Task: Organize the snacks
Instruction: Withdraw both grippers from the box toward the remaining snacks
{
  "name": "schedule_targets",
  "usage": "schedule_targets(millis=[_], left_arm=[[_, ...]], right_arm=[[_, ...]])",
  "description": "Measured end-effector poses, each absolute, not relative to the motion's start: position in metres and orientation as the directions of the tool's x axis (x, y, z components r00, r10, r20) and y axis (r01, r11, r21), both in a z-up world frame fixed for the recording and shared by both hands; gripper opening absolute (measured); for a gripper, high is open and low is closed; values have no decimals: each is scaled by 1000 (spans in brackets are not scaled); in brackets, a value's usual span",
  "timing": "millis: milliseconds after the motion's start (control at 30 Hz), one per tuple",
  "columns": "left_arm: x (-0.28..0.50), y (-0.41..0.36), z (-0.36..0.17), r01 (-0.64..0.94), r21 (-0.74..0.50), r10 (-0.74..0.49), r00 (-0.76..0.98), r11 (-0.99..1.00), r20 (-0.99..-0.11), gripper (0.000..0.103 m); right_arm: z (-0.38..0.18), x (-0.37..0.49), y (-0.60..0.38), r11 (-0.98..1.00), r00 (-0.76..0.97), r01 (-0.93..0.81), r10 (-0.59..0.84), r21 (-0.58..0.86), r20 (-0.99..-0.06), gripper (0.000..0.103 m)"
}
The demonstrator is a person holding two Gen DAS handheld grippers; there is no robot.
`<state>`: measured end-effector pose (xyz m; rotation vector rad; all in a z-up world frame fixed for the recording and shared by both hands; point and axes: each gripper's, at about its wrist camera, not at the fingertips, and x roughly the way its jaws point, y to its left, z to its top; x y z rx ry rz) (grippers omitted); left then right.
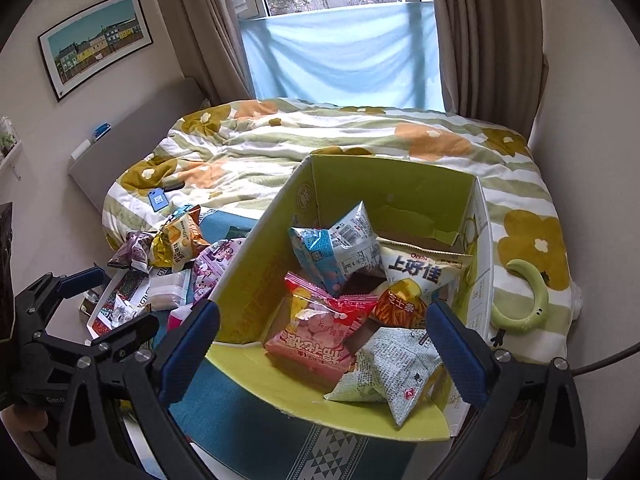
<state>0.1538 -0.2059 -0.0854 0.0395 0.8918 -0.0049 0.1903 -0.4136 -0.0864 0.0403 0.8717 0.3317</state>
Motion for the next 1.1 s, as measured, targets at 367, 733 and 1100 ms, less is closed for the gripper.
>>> schedule_targets(millis=[367, 733, 1100], left_arm=[[108, -112, -59, -83, 5, 61, 688, 996, -723, 103], [100, -15, -81, -6, -36, -23, 643, 999, -766, 103], [131, 34, -166, 166, -137, -202, 481, 976, -853, 103]], right_arm=[[-51, 162, -367, 952, 681, -275, 293, 136, -672, 102], [-53, 131, -286, 971, 706, -158, 237, 178, -667, 103], [-92, 118, -220, 983, 697, 11, 124, 183, -706, 102]])
